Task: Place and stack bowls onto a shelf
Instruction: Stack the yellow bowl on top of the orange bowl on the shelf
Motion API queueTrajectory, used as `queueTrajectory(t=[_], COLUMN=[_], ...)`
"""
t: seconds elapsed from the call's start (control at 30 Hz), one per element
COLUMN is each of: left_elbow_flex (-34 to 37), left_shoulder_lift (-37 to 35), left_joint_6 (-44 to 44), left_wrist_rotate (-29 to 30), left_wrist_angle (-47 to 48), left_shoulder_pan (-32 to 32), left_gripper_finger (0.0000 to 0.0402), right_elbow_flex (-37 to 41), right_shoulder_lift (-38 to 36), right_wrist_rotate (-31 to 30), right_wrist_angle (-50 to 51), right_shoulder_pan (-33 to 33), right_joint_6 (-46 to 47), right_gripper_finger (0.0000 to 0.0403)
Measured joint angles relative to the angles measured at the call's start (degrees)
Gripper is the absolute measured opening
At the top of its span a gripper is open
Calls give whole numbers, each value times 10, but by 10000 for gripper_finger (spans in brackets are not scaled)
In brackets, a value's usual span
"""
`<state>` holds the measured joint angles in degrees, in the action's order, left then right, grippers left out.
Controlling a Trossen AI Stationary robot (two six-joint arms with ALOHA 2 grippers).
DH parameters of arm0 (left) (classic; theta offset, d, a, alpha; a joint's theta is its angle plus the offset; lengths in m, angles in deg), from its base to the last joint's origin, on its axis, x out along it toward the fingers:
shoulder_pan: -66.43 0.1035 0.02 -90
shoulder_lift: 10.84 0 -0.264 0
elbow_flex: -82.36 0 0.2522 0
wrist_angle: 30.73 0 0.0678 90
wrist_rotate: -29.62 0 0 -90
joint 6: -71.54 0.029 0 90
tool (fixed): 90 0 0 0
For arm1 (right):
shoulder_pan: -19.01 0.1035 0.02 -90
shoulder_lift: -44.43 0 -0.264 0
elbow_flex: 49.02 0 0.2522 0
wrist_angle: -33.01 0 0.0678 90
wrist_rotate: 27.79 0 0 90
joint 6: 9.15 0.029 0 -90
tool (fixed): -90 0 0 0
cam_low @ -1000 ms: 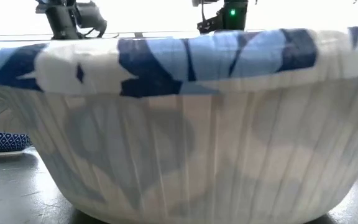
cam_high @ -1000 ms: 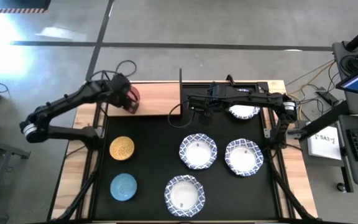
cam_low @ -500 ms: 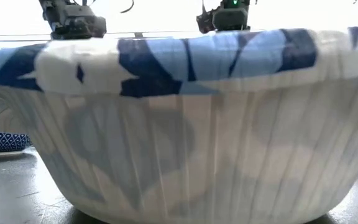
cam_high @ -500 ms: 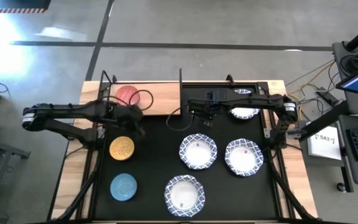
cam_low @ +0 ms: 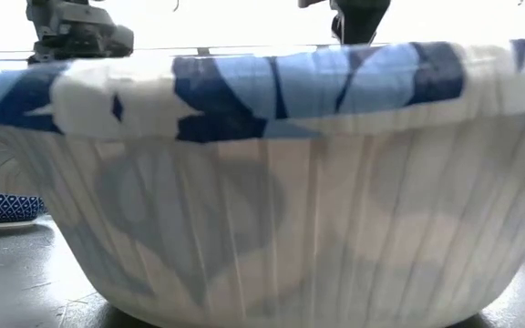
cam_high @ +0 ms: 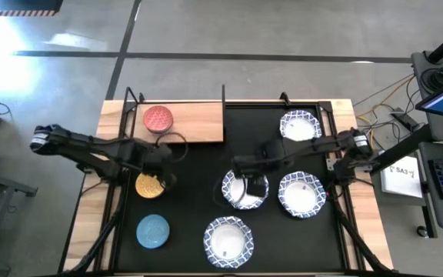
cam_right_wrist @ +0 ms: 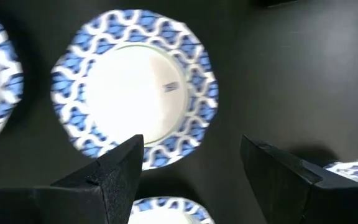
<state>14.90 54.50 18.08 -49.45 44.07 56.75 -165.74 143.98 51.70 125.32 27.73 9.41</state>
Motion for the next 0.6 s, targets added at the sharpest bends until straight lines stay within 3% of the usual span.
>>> queueTrajectory(t=[0.3, 0.6], left_elbow_flex=[55, 60], left_shoulder_lift=[28, 83], left_joint_6=[-177, -254], left_wrist_rotate=[30, 11], left_wrist_angle=[-8, -19], left_shoulder_pan=[-114, -162], left_gripper_finger=[105, 105], right_elbow_flex=[0, 0], right_shoulder_lift=[0, 0], right_wrist_rotate=[-1, -1], right_wrist_angle=[0, 1], right_shoulder_pan=[67, 83], right_joint_6=[45, 77], right_gripper_finger=[256, 256])
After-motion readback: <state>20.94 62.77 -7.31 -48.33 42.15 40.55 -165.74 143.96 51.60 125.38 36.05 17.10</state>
